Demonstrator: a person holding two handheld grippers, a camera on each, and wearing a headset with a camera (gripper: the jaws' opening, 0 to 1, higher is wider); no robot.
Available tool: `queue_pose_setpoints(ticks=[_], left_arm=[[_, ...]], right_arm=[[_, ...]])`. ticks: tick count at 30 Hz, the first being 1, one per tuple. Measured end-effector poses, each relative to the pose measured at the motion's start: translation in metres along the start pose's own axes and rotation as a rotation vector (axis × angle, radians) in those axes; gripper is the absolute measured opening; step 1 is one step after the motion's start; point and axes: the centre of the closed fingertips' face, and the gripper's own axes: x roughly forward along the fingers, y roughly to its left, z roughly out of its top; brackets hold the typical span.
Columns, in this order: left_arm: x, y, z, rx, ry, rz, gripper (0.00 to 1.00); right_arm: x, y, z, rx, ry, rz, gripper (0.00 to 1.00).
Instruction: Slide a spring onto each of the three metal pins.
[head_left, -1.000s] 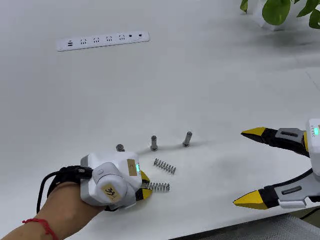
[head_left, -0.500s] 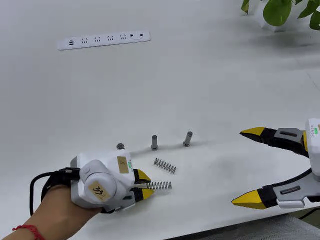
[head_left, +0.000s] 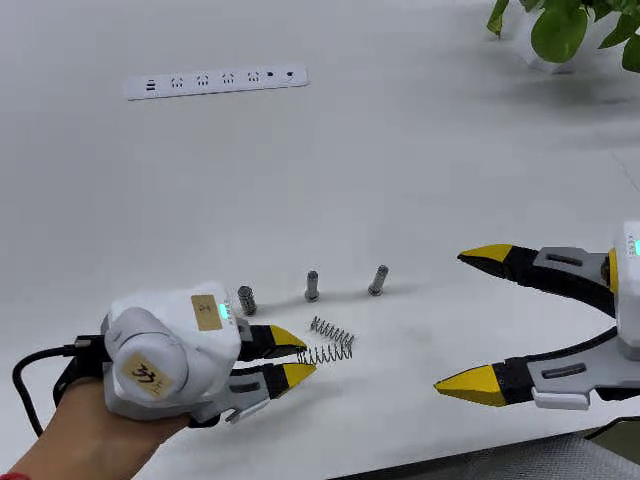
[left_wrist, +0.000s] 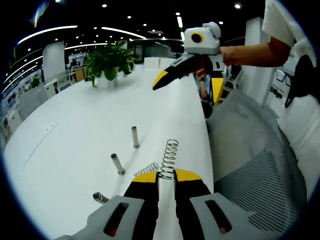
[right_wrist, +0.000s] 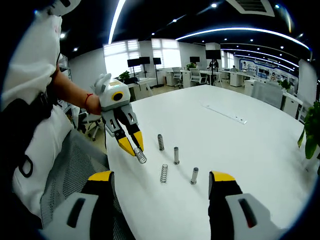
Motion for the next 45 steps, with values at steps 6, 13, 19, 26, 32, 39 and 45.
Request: queue_pose_setpoints(ticks=[6,13,19,26,32,39,45], left_arm=[[-0.009,0.001,0.029,-0.054,-0.107,0.024,0.11],[-0.020,0.005,0.058,-0.121,-0.222,0.047,0.11],[-0.029,0.008,0.081,-0.186,-0.317,0.060,0.11],[-0.030,0.006,0.096,-0.215,-0.370,0.055,0.11],[-0.031,0.004,0.102,-0.223,-0.390,0.046,0.11],[-0.031,0.004,0.102,-0.222,-0.391,0.042,0.11],[-0.028,0.001,0.101,-0.198,-0.371,0.038,0.11]], right_arm=[[0.015,0.011,0.031,0.127,-0.119,-0.004,0.59],[0.023,0.014,0.056,0.293,-0.258,-0.029,0.41],[0.022,0.008,0.073,0.442,-0.372,-0.044,0.29],[0.022,0.008,0.086,0.534,-0.441,-0.018,0.22],[0.023,0.008,0.090,0.559,-0.463,-0.010,0.16],[0.024,0.009,0.093,0.556,-0.459,0.003,0.12],[0.024,0.012,0.093,0.542,-0.442,0.011,0.12]])
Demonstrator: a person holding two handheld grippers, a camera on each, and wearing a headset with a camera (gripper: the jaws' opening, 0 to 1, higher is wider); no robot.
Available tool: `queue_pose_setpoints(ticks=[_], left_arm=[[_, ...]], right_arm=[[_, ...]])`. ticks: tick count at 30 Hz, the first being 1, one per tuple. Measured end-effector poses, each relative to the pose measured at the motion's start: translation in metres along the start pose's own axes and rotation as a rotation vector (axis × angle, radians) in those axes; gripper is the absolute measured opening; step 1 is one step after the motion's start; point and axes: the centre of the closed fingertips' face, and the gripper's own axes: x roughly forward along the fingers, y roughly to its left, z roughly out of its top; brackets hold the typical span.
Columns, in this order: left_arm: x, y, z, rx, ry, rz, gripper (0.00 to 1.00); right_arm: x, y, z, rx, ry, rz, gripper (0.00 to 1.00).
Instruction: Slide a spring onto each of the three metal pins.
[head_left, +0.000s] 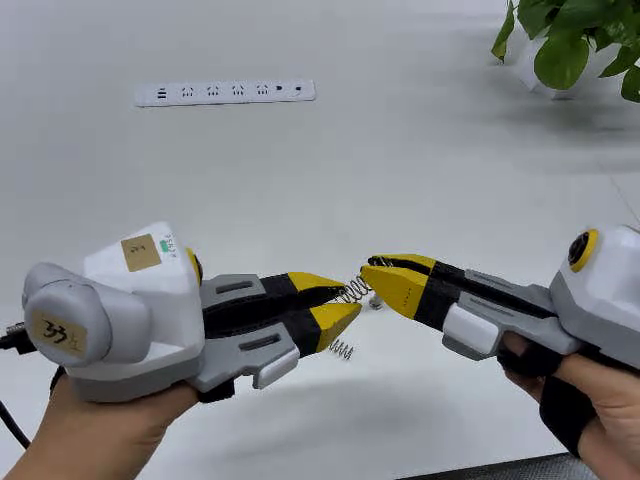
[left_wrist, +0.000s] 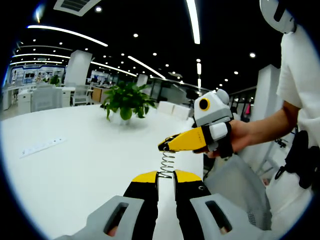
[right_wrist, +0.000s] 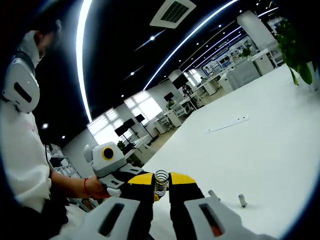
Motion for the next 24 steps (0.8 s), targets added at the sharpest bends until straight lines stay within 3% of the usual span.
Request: queue_pose_setpoints(ticks=[12,24], left_arm=[[0.004,-0.004,-0.015,0.092,0.089,-0.021,0.14],[0.002,-0.004,-0.020,0.114,0.110,-0.027,0.13]], right_arm=[[0.004,0.010,-0.009,-0.127,0.105,0.014,0.11],[0.007,0.015,-0.015,-0.199,0.157,0.025,0.11]])
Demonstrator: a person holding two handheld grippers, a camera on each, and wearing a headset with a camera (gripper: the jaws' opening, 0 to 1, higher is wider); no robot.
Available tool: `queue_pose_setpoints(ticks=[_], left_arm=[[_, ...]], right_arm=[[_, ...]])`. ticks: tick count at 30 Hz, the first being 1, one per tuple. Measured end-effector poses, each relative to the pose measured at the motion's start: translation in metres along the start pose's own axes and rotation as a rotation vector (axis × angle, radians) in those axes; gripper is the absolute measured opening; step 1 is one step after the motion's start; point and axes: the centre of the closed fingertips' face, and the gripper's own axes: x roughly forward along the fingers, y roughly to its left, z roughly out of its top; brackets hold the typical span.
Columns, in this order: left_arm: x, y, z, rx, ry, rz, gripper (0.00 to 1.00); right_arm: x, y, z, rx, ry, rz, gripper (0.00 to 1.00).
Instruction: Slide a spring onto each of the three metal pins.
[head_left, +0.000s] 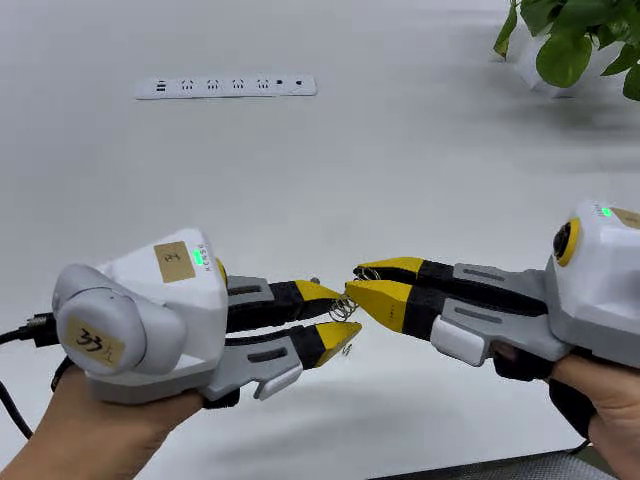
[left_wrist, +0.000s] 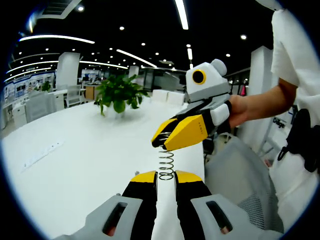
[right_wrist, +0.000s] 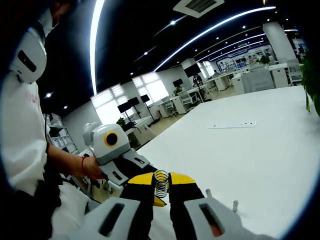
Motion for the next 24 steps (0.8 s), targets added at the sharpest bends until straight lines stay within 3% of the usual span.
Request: queue_pose_setpoints(ticks=[24], left_arm=[[-0.0034,-0.0024,-0.0048,0.011,0.006,-0.010,0.10]], right_arm=[[0.0004,0.0073,-0.0048,-0.104,0.073,0.012,0.12]])
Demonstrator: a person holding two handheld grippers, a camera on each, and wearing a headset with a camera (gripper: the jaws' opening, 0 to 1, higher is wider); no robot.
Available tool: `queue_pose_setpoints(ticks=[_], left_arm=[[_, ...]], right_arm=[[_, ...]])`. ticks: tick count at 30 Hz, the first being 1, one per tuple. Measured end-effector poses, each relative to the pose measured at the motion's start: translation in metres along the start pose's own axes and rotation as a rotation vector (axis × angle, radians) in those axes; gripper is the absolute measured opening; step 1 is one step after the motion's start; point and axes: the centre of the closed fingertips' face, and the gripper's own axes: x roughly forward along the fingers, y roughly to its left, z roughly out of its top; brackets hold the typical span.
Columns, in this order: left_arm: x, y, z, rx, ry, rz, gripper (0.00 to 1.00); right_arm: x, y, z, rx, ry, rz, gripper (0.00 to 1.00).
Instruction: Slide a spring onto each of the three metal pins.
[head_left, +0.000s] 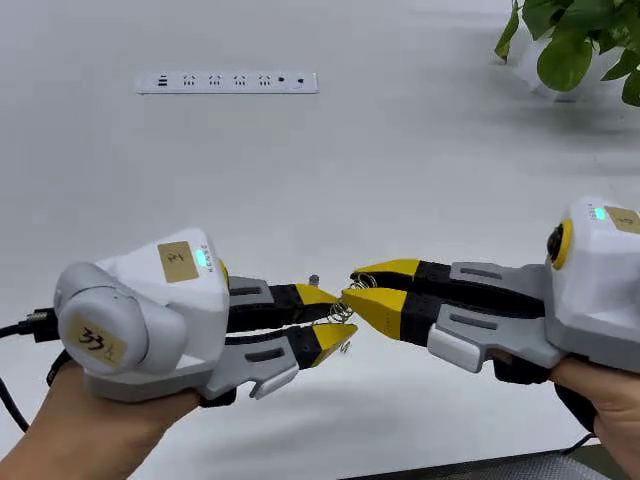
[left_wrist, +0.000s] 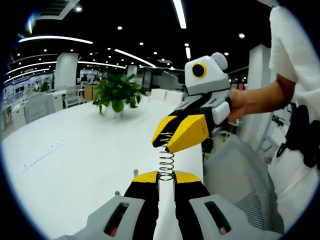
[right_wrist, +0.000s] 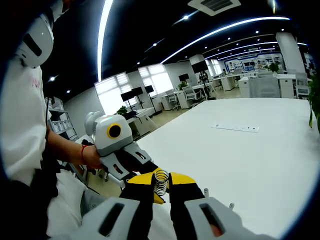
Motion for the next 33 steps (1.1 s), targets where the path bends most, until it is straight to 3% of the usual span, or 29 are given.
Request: queue_pose_setpoints(ticks=[5,11,15,19,21,28,33], left_arm=[[-0.001,0.001,0.000,-0.002,-0.004,-0.003,0.10],[-0.001,-0.001,-0.001,0.012,0.002,-0.010,0.10],[-0.001,-0.002,-0.002,0.025,0.007,-0.012,0.10],[-0.002,-0.004,-0.003,0.034,0.011,-0.014,0.10],[-0.002,-0.005,-0.003,0.043,0.013,-0.015,0.10],[-0.002,-0.010,-0.001,0.057,0.008,-0.014,0.10],[-0.002,-0.011,-0.001,0.059,-0.001,-0.011,0.10]], right_arm=[[0.001,0.005,-0.005,-0.041,0.054,0.020,0.17],[-0.005,0.003,-0.009,-0.213,0.214,0.077,0.22],[-0.006,0.007,-0.005,-0.313,0.306,0.149,0.25],[-0.005,0.008,-0.007,-0.416,0.434,0.215,0.31],[-0.007,0.005,-0.011,-0.504,0.516,0.262,0.31],[-0.006,0.018,-0.018,-0.633,0.680,0.388,0.27],[-0.002,0.023,-0.024,-0.697,0.750,0.448,0.23]])
